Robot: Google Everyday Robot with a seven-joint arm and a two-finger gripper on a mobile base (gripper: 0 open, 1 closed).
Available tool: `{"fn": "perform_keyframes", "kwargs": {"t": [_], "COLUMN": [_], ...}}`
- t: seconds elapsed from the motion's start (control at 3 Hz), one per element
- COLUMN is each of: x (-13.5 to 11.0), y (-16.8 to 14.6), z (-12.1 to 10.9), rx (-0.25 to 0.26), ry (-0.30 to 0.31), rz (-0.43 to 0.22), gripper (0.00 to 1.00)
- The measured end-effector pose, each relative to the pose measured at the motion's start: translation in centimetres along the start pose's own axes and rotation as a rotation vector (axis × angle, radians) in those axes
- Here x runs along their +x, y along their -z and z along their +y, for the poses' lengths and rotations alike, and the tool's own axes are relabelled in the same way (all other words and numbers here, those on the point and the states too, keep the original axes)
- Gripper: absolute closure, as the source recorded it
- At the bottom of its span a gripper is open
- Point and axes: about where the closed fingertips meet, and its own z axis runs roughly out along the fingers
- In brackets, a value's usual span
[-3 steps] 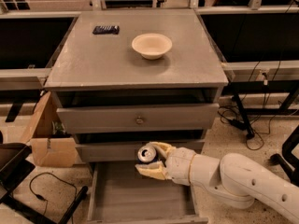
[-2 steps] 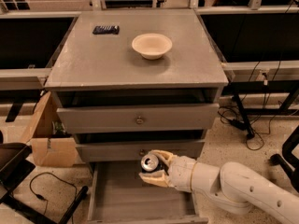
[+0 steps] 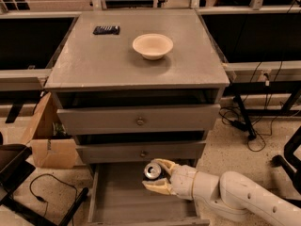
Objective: Place pepsi can into bottom drawer
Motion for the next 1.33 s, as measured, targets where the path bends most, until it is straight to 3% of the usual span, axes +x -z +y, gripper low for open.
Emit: {"fn": "perform_keyframes", "kwargs": {"t": [0.33, 1.33], "x": [2.5, 20.1], "y": [-1.8, -9.6], "z": [0.3, 0.3], "rx": [-0.015, -0.062], "ry": [-0.016, -0.015], "rz": [-0.01, -0.004], "gripper": [1.0, 1.0]}}
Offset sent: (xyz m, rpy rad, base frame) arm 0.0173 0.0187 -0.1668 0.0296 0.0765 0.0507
